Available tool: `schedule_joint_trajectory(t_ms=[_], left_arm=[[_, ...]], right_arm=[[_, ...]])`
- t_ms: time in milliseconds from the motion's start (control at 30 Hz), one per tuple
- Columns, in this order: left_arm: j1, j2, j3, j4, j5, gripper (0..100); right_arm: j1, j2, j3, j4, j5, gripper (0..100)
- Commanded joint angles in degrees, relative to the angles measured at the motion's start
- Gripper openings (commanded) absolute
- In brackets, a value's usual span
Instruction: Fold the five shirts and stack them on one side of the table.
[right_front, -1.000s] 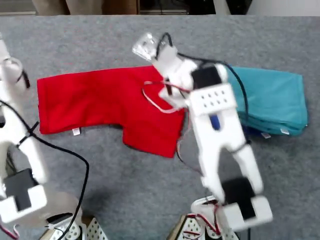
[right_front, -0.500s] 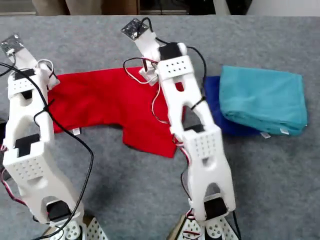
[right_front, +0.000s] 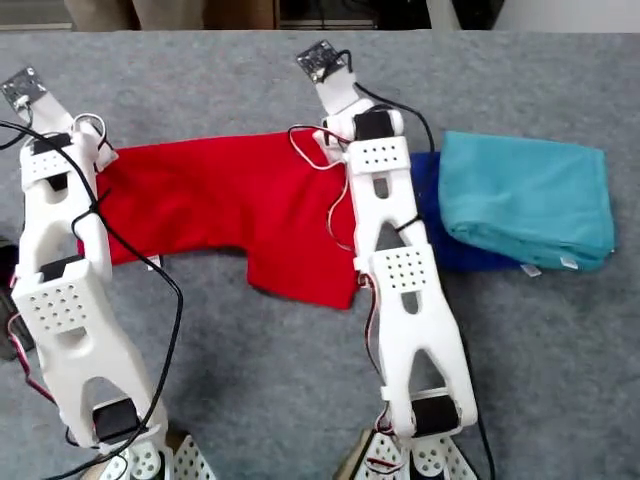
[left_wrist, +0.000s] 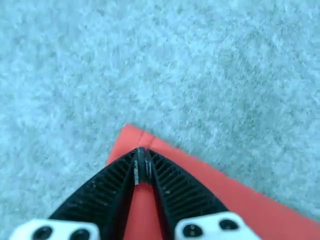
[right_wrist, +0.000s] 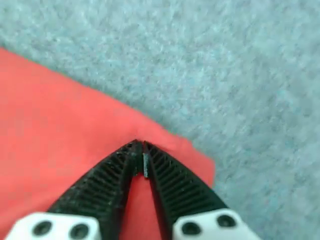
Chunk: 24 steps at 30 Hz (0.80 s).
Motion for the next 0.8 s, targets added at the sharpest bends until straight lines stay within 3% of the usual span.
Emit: schedule_joint_trajectory(t_ms=[0, 233, 367, 533, 667, 767], left_arm=[[-0.7, -0.92, -4.48, -0.44, -1.93, 2], [-0.88, -0.92, -6.24, 2.29, -5.27, 2], [-1.49, -1.01, -13.54, 17.05, -13.8, 2], [-2.29, -1.19, -18.02, 28.48, -13.98, 2], [-2.11, -6.29, -13.71, 33.41, -15.74, 2], [-3.25, -14.37, -3.25, 30.15, -15.91, 2]], right_arm=[[1.54, -1.01, -3.3, -4.57, 1.93, 1.2], [0.4, -7.16, -3.3, -1.05, 5.1, 1.2], [-1.71, -15.87, -3.21, 11.34, 5.36, 1.2], [-6.37, -23.34, -3.21, 26.55, 13.63, 1.2], [-7.08, -28.26, -0.31, 28.57, 15.56, 1.2], [-7.25, -34.59, 5.32, 28.57, 17.14, 1.2]])
